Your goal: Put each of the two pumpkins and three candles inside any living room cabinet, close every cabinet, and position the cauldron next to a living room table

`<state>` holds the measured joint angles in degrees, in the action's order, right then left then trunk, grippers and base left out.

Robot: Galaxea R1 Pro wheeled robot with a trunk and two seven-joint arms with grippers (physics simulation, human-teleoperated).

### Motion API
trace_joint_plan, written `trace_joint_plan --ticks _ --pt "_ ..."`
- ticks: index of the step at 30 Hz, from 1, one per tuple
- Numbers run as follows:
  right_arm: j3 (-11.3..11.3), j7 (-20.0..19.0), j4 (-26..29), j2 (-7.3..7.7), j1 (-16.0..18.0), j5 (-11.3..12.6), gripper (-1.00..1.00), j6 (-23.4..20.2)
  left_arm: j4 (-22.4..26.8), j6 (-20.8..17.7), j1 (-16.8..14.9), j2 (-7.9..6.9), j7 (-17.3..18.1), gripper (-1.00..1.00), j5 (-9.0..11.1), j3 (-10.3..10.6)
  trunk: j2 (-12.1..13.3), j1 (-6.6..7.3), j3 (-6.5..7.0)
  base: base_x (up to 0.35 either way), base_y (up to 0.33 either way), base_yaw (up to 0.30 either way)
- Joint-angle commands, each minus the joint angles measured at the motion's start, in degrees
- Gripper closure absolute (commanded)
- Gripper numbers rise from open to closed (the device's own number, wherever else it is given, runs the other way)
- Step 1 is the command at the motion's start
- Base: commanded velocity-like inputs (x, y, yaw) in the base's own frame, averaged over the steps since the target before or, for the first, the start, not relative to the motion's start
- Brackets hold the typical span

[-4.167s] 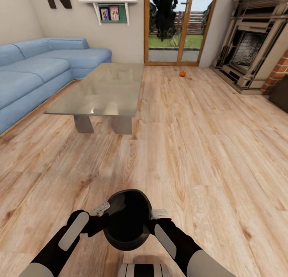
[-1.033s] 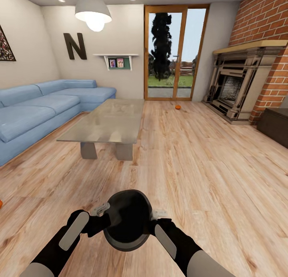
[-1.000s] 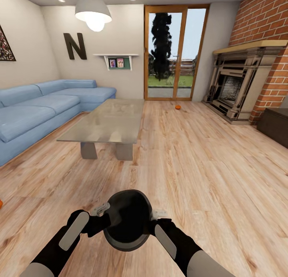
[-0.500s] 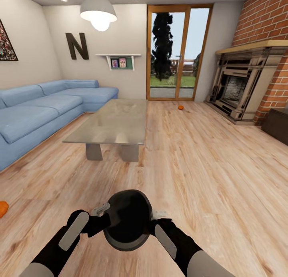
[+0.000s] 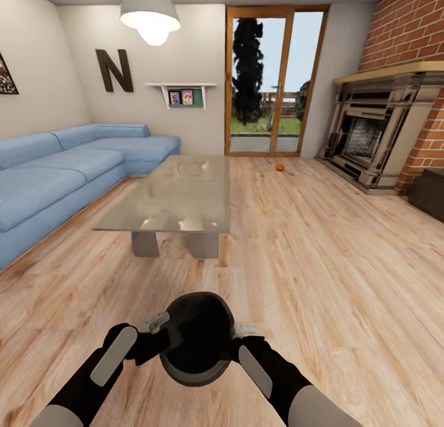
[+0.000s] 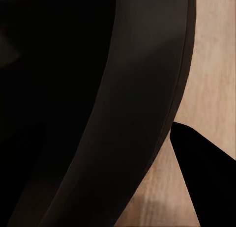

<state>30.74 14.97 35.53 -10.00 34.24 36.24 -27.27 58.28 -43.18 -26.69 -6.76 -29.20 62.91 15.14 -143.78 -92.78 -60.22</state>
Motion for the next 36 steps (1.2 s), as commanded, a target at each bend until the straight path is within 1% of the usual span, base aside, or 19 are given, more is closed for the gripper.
trace_joint_plan --ticks 1,17,26,36 --pt "0.2 0.4 0.2 0.00 0.1 1.6 1.00 0.2 0.1 -0.1 0.0 -0.10 -0.8 1.00 -1.7 1.9 0.0 -0.01 -0.05 0.268 0.179 0.000" --pt "0.2 0.4 0.2 0.00 0.1 1.6 1.00 0.2 0.1 -0.1 0.0 -0.09 -0.8 1.00 -1.7 1.9 0.0 -0.01 -0.05 0.288 0.148 -0.001" --pt "0.2 0.4 0.2 0.00 0.1 1.6 1.00 0.2 0.1 -0.1 0.0 -0.10 -0.8 1.00 -1.7 1.9 0.0 -0.01 0.02 0.307 0.111 -0.058" --pt "0.2 0.4 0.2 0.00 0.1 1.6 1.00 0.2 0.1 -0.1 0.0 -0.09 -0.8 1.00 -1.7 1.9 0.0 -0.01 0.02 0.305 0.016 0.000"
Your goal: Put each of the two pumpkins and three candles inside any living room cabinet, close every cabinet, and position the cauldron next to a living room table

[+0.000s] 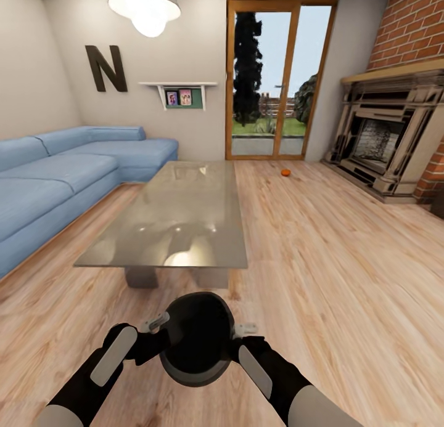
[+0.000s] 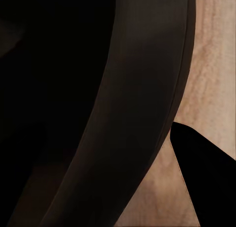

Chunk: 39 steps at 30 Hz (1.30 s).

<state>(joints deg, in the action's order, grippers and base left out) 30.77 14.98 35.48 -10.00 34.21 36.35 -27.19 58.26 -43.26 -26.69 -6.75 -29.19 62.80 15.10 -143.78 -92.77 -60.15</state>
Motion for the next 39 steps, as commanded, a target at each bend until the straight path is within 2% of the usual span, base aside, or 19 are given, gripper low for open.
trace_joint_plan --ticks 1,8,17,33,39 --pt "0.2 0.4 0.2 0.00 0.2 1.4 1.00 0.1 0.1 0.0 0.0 -0.11 -0.8 1.00 -1.5 2.0 0.0 -0.01 -0.05 0.310 0.000 0.000" --pt "0.2 0.4 0.2 0.00 0.2 1.4 1.00 0.1 0.1 0.0 0.0 -0.11 -0.8 1.00 -1.5 2.0 0.0 -0.01 -0.05 0.302 0.000 0.000" --pt "0.2 0.4 0.2 0.00 0.2 1.4 1.00 0.1 0.3 0.0 0.0 -0.17 -0.8 1.00 -1.5 2.0 0.0 -0.01 -0.05 0.027 0.000 0.000" --pt "0.2 0.4 0.2 0.00 0.2 1.4 1.00 -0.1 0.3 0.0 0.0 -0.20 -0.8 1.00 -1.5 2.0 -0.2 -0.42 -3.60 0.000 0.000 0.000" --pt "0.2 0.4 0.2 0.00 0.2 1.4 1.00 -0.1 0.3 0.0 0.0 -0.20 -0.8 1.00 -1.5 2.0 -0.3 -0.45 -3.82 0.000 0.000 0.000"
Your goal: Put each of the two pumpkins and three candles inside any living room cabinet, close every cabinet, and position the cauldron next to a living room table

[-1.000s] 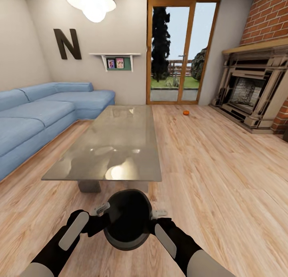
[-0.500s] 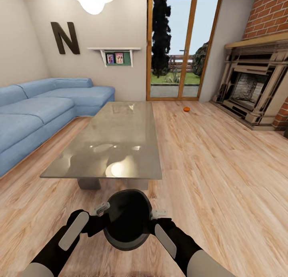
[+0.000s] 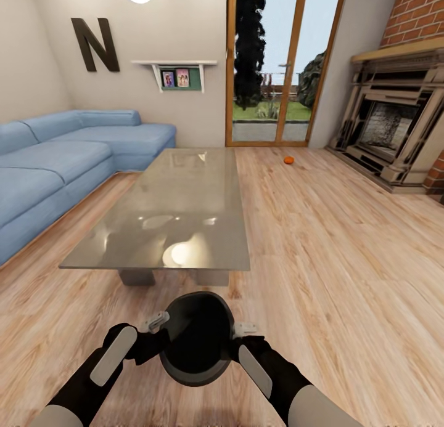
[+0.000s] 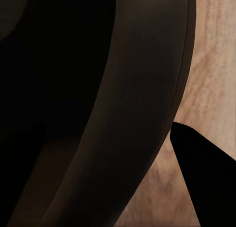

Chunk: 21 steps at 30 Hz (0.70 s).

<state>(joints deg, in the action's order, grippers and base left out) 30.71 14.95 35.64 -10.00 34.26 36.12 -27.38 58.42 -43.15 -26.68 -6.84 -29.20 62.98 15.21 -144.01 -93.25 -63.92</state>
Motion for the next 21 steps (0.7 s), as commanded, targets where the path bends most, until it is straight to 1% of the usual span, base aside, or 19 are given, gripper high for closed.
trace_joint_plan --ticks 1,5,14,21 --pt "0.2 0.4 0.0 0.00 0.1 1.7 1.00 0.1 0.1 -0.1 0.0 -0.11 -0.8 1.00 -1.7 1.9 0.0 0.00 -0.27 0.000 0.000 0.000" --pt "0.2 0.4 0.0 0.00 0.1 1.7 1.00 0.1 0.1 -0.1 0.0 -0.11 -0.8 1.00 -1.7 1.9 -0.1 -0.10 -1.16 0.000 0.000 0.000" --pt "0.2 0.4 0.0 0.00 0.1 1.7 1.00 0.1 0.2 -0.1 0.0 -0.18 -0.8 1.00 -1.7 1.8 -0.1 -0.10 -1.16 0.001 0.000 0.000" --pt "0.2 0.4 0.0 0.00 0.1 1.7 1.00 0.1 0.2 -0.1 0.0 -0.20 -0.8 1.00 -1.7 1.8 -0.1 -0.10 -1.16 0.070 0.000 0.000"
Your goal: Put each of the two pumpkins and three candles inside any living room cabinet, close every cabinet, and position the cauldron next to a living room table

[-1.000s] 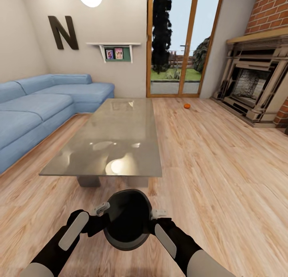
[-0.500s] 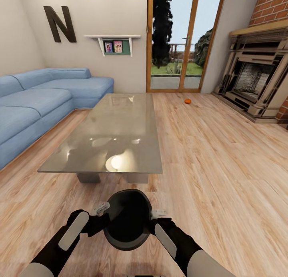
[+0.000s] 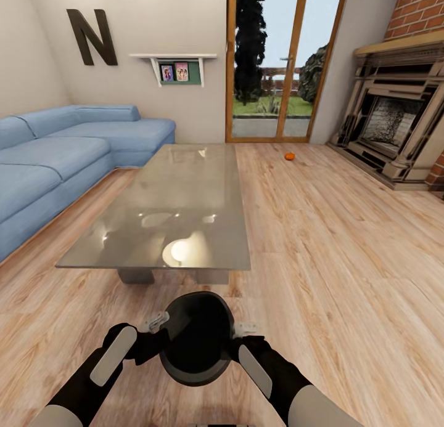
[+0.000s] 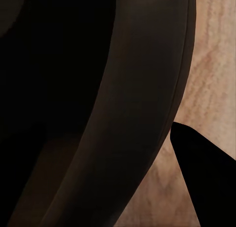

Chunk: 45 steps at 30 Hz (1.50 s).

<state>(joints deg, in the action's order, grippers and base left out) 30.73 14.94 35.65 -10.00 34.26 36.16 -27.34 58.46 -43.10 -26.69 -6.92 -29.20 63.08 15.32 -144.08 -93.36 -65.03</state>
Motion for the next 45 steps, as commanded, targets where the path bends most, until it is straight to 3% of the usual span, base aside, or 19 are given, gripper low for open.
trace_joint_plan --ticks 1,37,45 --pt "0.2 0.4 0.0 0.00 0.1 1.6 1.00 0.1 0.1 -0.1 0.0 -0.11 -0.8 1.00 -1.8 1.7 0.0 0.01 -0.04 0.097 0.000 0.000" --pt "0.2 0.4 0.0 0.00 0.1 1.6 1.00 0.1 0.3 -0.1 0.0 -0.06 -0.8 1.00 -1.8 1.8 0.0 0.01 -0.04 0.082 0.000 0.000" --pt "0.2 0.4 0.0 0.00 0.1 1.6 1.00 0.1 0.3 -0.1 0.0 -0.05 -0.8 1.00 -1.8 1.8 -0.1 -0.19 -1.82 0.000 0.000 0.000"
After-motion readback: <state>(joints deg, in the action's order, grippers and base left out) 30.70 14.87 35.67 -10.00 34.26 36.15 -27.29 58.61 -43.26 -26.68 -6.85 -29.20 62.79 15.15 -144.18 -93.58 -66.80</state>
